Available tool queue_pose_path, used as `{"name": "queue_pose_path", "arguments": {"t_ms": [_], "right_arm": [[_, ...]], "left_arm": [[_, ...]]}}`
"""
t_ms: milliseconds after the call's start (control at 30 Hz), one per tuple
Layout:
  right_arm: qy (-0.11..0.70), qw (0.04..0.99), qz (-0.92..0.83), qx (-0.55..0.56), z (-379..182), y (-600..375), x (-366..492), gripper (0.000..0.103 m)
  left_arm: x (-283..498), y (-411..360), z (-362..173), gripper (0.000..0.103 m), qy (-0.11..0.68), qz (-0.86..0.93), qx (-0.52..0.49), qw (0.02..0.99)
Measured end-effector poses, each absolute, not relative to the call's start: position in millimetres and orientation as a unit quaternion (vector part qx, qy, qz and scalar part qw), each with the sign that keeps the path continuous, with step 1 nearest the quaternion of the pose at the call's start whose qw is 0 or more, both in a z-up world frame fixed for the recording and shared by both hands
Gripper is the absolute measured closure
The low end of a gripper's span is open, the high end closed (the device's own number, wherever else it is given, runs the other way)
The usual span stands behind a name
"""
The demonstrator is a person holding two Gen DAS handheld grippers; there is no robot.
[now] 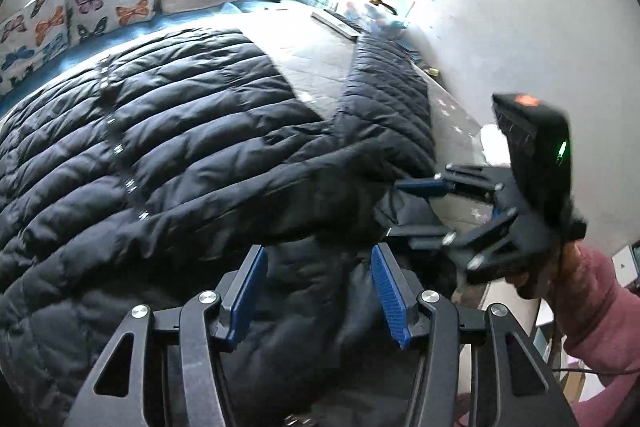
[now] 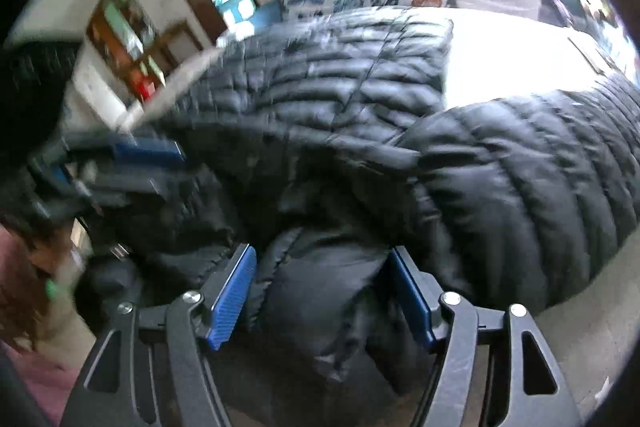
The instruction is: Fold large clothes
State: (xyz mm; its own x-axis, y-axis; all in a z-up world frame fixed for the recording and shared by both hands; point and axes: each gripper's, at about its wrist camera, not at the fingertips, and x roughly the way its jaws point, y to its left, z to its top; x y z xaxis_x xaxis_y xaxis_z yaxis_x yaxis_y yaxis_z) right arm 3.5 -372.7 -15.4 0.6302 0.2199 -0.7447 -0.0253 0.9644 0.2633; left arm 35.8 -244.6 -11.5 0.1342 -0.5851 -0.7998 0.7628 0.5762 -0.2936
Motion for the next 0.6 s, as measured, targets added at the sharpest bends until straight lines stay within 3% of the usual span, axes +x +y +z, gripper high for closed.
{"name": "queue_pose_path", "arguments": {"t_ms": [300, 600], "right_arm": [[0.38, 0.897, -0.066, 0.216, 12, -508, -20, 0.028], [0.354, 0.857, -0.165, 0.337, -20, -642, -9, 0.028]], "left_arm": [[50, -285, -29, 0.048, 0.508, -0.461, 0.079, 0.723], [56, -312, -39, 0.048, 0.525, -0.469, 0.094, 0.704]]}}
